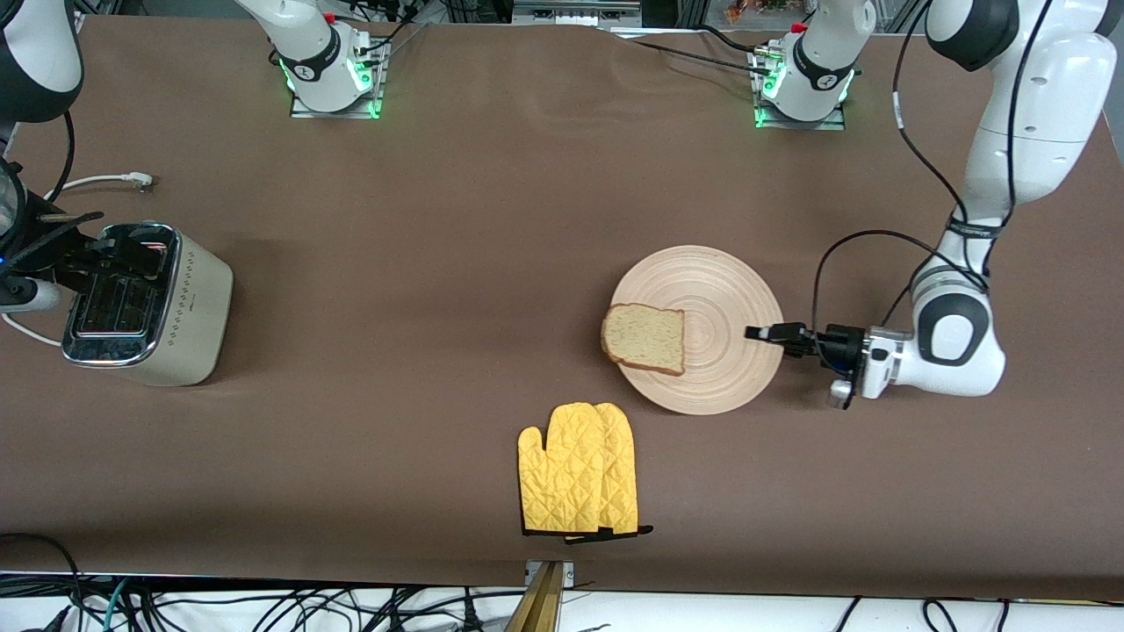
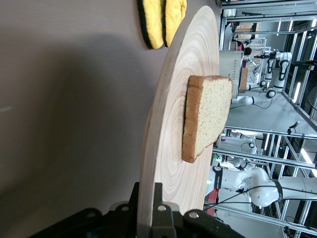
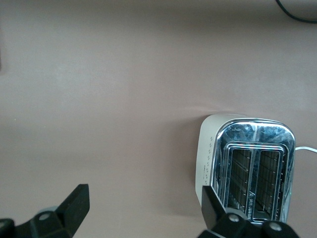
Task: Move plate and put bread in toaster
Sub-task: 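Slide the wooden plate with the left gripper toward the table middle, then release the plate with the left gripper while the right gripper reaches the bread, then close the right gripper on the bread slice edge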
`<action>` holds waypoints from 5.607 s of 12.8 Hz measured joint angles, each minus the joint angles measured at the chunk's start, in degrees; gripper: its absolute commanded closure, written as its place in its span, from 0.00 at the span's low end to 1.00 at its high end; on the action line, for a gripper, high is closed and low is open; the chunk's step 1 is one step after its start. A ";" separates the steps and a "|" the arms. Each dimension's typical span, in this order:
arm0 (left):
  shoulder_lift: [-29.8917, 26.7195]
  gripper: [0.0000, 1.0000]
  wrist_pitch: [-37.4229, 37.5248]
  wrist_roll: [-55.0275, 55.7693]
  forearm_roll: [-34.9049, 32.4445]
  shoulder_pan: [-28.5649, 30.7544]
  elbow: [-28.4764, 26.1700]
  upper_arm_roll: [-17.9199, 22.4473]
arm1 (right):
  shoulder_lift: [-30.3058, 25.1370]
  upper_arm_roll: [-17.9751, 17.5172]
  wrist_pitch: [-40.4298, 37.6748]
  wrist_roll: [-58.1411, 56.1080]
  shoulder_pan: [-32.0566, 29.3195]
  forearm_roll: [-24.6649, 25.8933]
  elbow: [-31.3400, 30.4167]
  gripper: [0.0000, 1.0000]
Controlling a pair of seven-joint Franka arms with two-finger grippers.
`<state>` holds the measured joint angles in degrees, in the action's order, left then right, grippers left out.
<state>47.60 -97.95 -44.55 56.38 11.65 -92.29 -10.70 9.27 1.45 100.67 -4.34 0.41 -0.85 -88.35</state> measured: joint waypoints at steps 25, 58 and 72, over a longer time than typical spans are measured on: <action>-16.33 0.00 -14.26 7.16 -22.39 -2.62 -9.20 -5.82 | 5.01 -1.37 -0.75 0.20 2.70 -2.92 -1.27 0.00; -45.37 0.00 8.59 46.59 -57.40 -9.52 0.88 0.52 | 27.75 -16.96 36.05 -7.64 13.33 -49.80 -18.51 0.44; -45.37 0.00 8.59 46.59 -57.41 -9.52 0.89 0.52 | 27.58 -17.24 35.80 -8.20 13.24 -49.95 -18.58 0.25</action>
<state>2.23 -89.35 2.04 -1.03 2.13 -91.41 -10.18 36.86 -15.78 136.47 -12.53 13.64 -50.80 -106.93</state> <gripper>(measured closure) 0.000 0.379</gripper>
